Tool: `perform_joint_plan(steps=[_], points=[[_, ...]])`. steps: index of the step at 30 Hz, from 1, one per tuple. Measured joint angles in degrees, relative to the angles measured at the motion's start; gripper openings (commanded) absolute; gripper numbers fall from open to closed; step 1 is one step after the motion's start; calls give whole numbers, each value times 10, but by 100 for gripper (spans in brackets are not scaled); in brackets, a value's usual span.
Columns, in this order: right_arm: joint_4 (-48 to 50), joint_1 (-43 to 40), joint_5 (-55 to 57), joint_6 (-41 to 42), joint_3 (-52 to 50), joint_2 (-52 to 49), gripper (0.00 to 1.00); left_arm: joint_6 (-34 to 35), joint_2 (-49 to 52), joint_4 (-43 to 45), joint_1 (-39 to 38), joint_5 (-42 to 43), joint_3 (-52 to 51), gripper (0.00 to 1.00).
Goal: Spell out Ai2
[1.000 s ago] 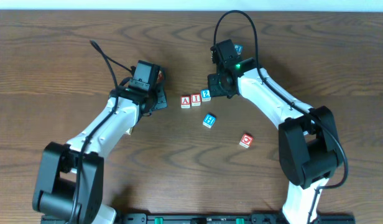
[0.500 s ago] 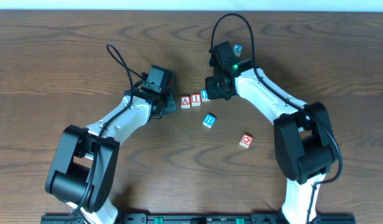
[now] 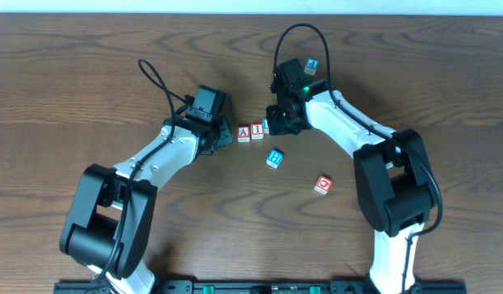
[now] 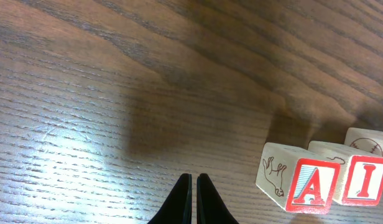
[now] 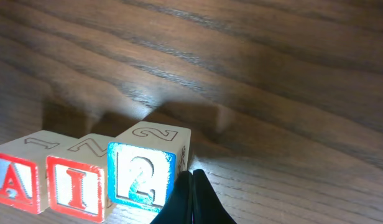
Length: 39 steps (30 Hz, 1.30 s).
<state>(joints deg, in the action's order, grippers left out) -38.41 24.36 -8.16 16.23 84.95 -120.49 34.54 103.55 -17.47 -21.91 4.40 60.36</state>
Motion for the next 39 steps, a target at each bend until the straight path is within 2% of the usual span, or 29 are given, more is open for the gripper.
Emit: perform_joint_plan(steps=[10,16,26,39], points=[[-7,0,-8,0,0,0,1,6,0,1,0,2,0,6],[-7,-4,3,0,0,0,1,13,0,0,-1,33,0,6],[-16,-42,2,0,0,0,1,15,3,-3,-43,43,0,6],[-29,-42,2,-6,0,0,1,17,26,-2,-46,49,0,6]])
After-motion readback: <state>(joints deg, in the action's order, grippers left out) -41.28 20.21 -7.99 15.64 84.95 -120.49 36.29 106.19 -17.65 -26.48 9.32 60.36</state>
